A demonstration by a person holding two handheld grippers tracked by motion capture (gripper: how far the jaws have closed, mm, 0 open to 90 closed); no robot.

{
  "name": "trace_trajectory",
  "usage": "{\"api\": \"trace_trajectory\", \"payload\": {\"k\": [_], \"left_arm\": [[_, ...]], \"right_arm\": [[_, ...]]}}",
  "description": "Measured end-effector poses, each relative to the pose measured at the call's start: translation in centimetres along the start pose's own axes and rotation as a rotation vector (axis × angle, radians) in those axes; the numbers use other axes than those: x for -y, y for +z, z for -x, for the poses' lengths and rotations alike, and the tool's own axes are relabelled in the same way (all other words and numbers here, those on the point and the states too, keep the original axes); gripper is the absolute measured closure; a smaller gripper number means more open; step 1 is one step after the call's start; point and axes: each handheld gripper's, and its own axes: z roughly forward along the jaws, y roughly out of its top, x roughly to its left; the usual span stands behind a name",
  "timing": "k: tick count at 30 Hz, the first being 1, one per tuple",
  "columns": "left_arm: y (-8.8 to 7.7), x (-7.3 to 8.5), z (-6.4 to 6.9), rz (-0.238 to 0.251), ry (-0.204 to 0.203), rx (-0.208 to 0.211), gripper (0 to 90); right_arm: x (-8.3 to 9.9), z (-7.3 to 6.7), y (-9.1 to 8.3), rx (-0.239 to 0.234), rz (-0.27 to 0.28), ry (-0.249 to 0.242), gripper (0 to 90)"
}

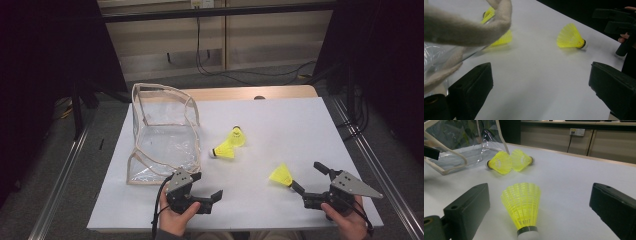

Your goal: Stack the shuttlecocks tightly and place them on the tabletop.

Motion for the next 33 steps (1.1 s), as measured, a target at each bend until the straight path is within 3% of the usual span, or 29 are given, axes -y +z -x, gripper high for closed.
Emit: {"api": "trace_trajectory", "payload": {"k": [12, 33], "left_arm": [[-0.7, 0.2, -0.9, -0.024, 0.005, -0.011, 5.2], [-1.9, 0.4, -2.1, -0.019, -0.009, -0.006, 4.5]], "right_arm": [[0.0, 0.0, 0.0, -0.002, -0.003, -0.002, 3.0], [0.0, -0.1, -0.1, -0.003, -0.008, -0.005, 3.0]]}}
